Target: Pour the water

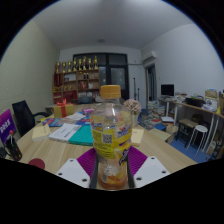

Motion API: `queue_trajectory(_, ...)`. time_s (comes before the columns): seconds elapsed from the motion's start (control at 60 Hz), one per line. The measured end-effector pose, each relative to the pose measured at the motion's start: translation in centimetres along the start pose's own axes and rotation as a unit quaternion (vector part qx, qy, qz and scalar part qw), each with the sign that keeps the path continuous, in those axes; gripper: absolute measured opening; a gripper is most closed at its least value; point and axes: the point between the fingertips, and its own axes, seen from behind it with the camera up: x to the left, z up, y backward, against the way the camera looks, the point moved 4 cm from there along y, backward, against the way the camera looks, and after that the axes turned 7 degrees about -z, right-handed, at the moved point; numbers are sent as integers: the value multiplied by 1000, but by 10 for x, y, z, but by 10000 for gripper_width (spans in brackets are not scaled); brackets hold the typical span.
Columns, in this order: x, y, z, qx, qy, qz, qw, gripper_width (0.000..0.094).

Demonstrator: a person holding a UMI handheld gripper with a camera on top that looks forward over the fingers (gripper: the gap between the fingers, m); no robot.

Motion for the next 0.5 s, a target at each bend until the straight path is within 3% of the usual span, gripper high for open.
queue_trajectory(0.117,5,12,11,28,10,-3,1000,355)
queue_trajectory(0.317,77,64,91,-13,222,-12,975,353)
queue_trajectory(0.417,129,88,119,-36,396,-24,917,351)
queue_trajectory(0.5,181,109,133,-71,550,-30,832,353)
